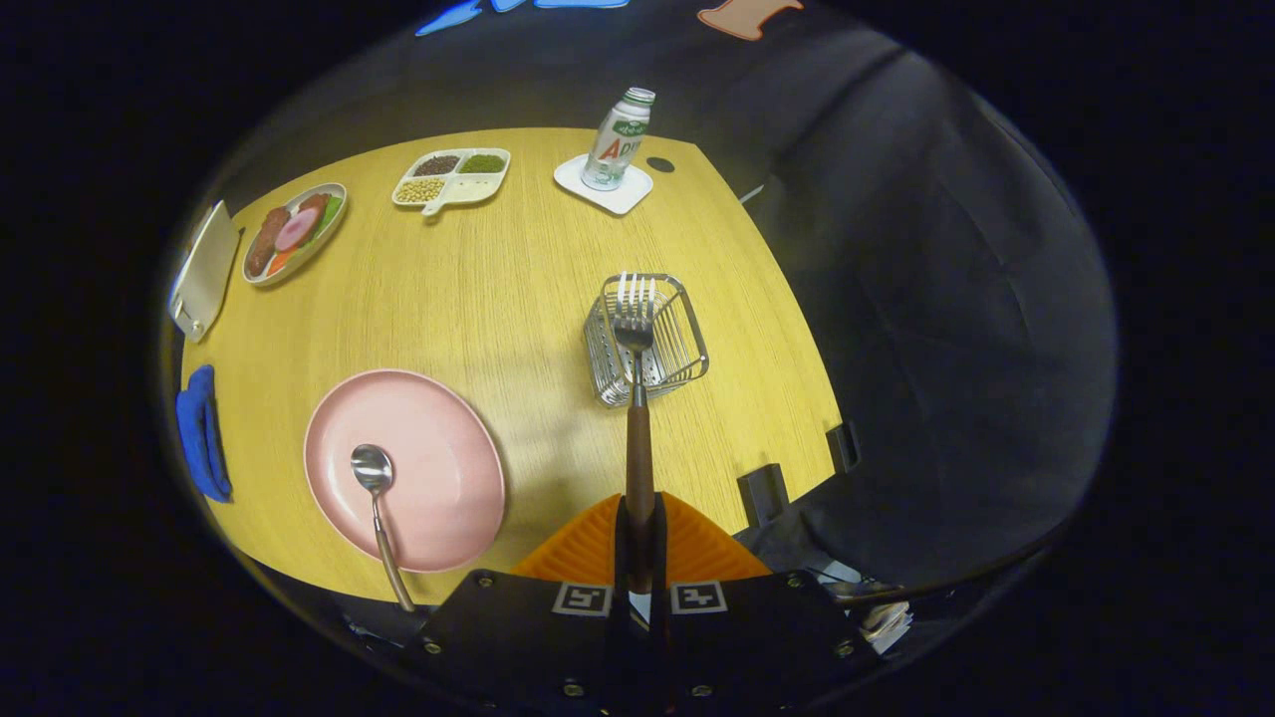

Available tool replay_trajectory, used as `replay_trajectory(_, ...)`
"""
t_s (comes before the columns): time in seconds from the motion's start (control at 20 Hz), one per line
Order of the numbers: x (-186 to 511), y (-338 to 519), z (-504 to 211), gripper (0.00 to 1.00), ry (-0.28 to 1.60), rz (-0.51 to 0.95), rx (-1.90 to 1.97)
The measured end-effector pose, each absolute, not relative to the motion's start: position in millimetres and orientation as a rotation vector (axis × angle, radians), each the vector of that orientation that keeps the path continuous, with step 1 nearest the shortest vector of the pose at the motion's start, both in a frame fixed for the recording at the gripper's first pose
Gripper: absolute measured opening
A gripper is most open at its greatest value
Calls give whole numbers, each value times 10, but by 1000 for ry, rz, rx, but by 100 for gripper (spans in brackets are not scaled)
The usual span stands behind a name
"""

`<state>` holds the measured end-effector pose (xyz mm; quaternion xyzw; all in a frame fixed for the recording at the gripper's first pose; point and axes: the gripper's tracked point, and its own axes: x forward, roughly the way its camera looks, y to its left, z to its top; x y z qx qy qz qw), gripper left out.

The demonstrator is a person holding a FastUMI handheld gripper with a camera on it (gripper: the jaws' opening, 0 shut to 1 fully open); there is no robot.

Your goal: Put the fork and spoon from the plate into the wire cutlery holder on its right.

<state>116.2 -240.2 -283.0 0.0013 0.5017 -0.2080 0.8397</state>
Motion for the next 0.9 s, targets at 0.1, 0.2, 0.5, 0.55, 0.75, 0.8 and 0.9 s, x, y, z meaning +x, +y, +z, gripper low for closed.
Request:
replay_trajectory(0.1, 1209, -2476, -2908, 8, 1115, -423, 7)
replay_trajectory(0.2, 1268, -2550, -2943, 7, 1165, -404, -8)
replay_trajectory(0.5, 1425, -2611, -3001, 7, 1289, -323, 2)
replay_trajectory(0.55, 1431, -2621, -3016, 10, 1294, -324, 1)
replay_trajectory(0.75, 1474, -2672, -2912, 13, 1273, -342, 21)
replay_trajectory(0.8, 1461, -2712, -2870, 17, 1270, -354, 20)
replay_trajectory(0.9, 1442, -2740, -2792, 26, 1247, -370, 29)
